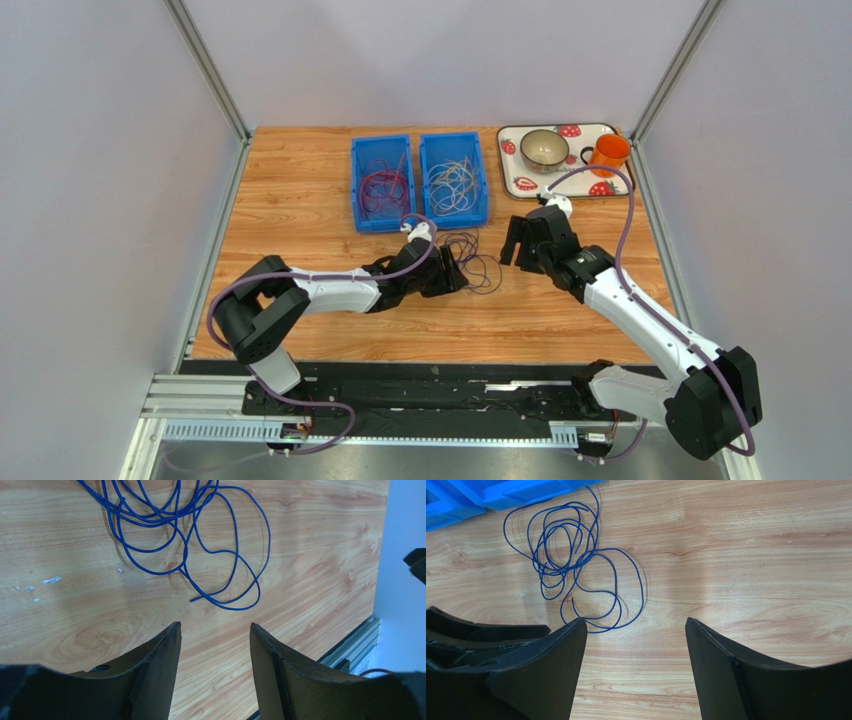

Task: Untangle the cables

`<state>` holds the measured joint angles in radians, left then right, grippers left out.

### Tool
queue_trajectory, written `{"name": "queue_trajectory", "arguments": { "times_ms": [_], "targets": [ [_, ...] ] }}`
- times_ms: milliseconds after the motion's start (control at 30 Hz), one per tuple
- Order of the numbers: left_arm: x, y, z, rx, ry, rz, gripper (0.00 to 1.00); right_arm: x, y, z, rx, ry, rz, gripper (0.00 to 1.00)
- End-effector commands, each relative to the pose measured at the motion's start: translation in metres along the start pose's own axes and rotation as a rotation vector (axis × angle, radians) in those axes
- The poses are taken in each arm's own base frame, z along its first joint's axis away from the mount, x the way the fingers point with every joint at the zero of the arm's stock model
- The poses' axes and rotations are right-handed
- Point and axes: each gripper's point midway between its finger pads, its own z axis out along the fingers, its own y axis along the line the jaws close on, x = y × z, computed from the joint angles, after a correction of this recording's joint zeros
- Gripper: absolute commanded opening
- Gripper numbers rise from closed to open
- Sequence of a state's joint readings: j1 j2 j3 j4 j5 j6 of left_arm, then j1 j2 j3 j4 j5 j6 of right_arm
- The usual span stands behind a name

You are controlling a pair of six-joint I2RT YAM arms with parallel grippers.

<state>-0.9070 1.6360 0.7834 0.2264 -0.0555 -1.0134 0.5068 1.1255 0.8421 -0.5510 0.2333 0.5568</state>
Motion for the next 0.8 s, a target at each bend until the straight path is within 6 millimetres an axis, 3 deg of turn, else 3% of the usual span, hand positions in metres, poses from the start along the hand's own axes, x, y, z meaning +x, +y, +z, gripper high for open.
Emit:
{"name": "queue_trajectory", "arguments": {
  "times_ms": [0, 767],
  "targets": [
    [-0.019, -0.032, 0.012, 0.096, -0.042, -0.05, 0.61, -0.016, 0.004, -0.005, -0.024, -0.069, 0.027, 0.76],
    [-0.014, -0.014, 0.034, 0.012, -0.038, -0.04, 0.48, -0.01, 0.01, 0.002, -0.046, -0.038, 0.019, 0.71]
  ]
}}
